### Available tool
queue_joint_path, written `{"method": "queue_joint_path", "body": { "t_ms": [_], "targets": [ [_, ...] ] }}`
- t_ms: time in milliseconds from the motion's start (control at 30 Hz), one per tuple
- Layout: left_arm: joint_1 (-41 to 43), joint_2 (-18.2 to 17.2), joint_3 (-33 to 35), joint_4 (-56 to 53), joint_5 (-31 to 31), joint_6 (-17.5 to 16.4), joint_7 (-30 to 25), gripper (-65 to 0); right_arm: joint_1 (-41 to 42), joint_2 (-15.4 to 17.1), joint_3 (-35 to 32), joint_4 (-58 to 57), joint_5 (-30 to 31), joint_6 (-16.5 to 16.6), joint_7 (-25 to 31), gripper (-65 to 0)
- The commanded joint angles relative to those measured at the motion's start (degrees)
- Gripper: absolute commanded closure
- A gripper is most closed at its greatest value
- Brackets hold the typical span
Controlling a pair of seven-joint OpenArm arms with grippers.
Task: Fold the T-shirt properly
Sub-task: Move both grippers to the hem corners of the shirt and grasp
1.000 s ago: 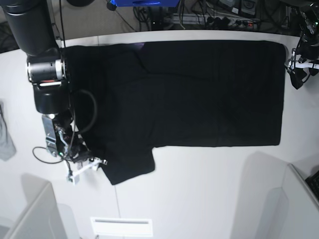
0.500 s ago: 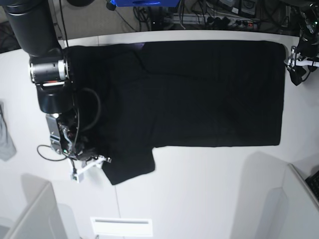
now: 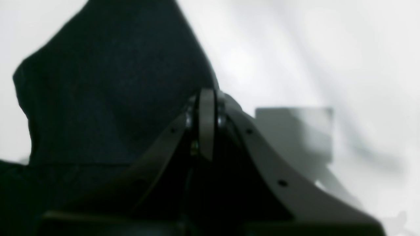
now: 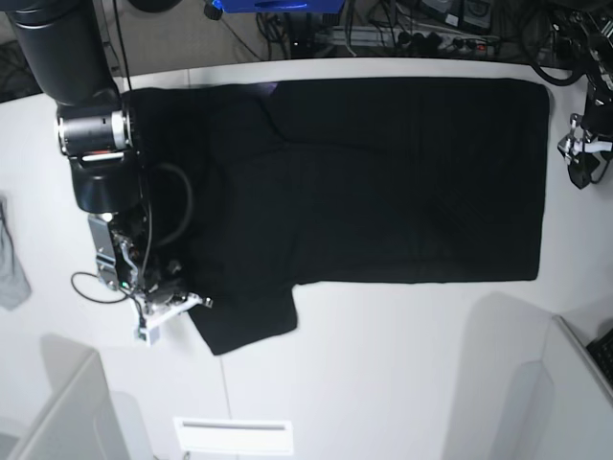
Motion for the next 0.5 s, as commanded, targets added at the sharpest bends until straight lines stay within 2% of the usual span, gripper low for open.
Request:
{"method": "queue_joint_path", "body": {
  "t_ms": [0,167,300,467],
  "targets": [
    [-2.18,-1.86,-0.31,-0.49,-0.64,-0.21,0.11,-50.2,1.59,0.31,0.13,0.64,0.09,0.09,-0.64,0.0],
    [-10.27,-3.88,-0.13,-7.00,0.24,-0.21,3.54,-50.2,1.59,0.22,0.13,0.64,0.09,0.09,-0.64,0.0],
    [-16.07,-5.64,3.12,-11.74,6.13,-0.21,3.36,-50.2,1.59,0.22,0.13,0.64,0.09,0.09,-0.64,0.0],
    [-23.19,-5.81,7.61,-16.93,12.98,-0.21,3.28,-50.2,1.59,0.31,0.13,0.64,0.09,0.09,-0.64,0.0]
  ]
}}
